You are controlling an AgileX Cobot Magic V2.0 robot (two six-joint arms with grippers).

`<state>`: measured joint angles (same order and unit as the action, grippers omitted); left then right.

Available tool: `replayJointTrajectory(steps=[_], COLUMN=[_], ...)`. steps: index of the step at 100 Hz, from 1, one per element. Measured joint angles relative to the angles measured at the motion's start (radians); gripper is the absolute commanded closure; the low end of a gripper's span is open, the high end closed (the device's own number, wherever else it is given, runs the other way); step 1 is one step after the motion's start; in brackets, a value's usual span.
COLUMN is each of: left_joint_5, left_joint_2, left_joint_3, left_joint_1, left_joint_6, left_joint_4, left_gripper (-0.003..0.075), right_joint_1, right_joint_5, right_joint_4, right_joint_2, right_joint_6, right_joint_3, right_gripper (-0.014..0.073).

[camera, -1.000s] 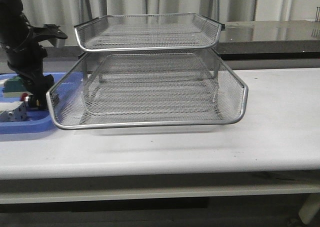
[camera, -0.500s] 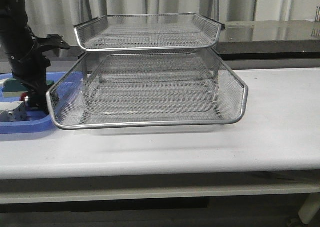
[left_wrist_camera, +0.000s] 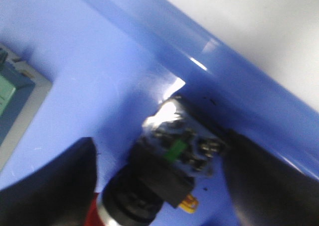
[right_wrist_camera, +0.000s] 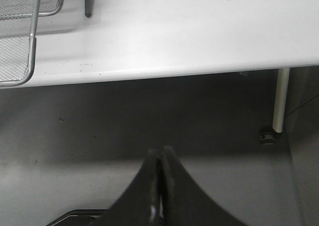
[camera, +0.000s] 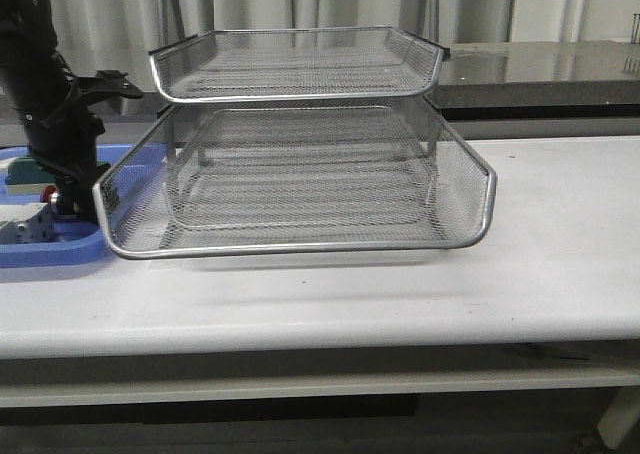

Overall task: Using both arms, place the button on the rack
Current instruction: 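Close the left gripper on the red button's black body and lift, then carry the red button into the pulled-out wire tray and lower it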

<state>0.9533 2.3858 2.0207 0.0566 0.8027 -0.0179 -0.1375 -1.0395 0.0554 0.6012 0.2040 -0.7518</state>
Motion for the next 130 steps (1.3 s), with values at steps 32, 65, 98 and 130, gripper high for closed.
replayJointTrajectory(steps=[32, 65, 98, 130], left_joint_5=[0.025, 0.166, 0.291, 0.304], left_joint_2=[0.000, -0.012, -0.101, -0.242], left_joint_3=[0.011, 0.152, 0.288, 0.288], left_joint_1=[0.000, 0.000, -0.025, -0.027], left_joint_6=[0.000, -0.081, -0.187, -0.296], left_joint_4=[-0.004, -0.006, -0.008, -0.011], left_gripper=[0.0602, 0.0602, 0.0602, 0.0602], right_joint_1=[0.000, 0.000, 0.000, 0.000], right_joint_5=[0.000, 0.000, 0.000, 0.000], right_joint_4=[0.000, 0.000, 0.000, 0.000], right_joint_2=[0.000, 0.000, 0.000, 0.000], right_joint_6=[0.000, 0.000, 0.000, 0.000], right_joint_3=[0.000, 0.000, 0.000, 0.000], right_gripper=[0.0664, 0.0664, 0.0664, 0.0664])
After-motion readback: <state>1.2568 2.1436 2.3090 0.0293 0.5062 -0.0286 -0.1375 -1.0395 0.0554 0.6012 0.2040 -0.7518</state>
